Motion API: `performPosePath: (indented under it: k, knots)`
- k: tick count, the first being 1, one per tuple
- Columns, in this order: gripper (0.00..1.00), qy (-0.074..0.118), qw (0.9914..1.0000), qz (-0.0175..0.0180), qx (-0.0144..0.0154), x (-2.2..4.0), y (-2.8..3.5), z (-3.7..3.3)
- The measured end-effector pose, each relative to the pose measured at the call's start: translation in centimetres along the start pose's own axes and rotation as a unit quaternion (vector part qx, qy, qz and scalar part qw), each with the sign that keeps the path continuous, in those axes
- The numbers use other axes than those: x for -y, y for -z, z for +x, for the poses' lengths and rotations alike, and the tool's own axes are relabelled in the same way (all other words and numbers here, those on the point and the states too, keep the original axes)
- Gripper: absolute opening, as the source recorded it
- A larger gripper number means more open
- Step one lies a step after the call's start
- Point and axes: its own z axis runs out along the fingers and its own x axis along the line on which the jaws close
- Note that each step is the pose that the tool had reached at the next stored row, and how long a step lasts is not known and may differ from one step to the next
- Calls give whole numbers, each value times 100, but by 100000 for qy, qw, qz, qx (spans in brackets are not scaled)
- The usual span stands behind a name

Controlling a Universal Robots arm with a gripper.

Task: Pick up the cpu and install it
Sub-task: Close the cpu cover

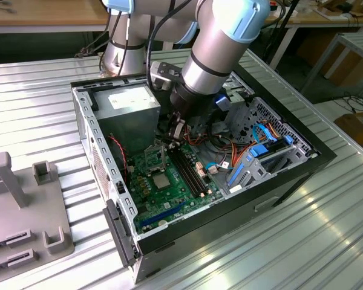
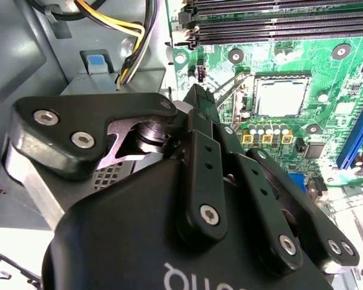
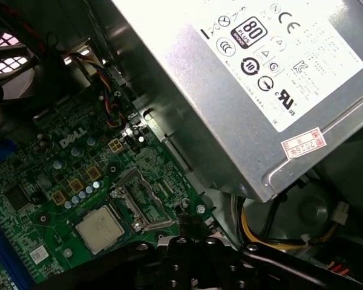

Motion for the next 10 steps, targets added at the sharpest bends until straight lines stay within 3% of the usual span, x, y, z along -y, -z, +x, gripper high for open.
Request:
performPosePath:
  k: [10]
  knots:
    - [11, 2141, 99976, -14, -379, 11, 1, 15]
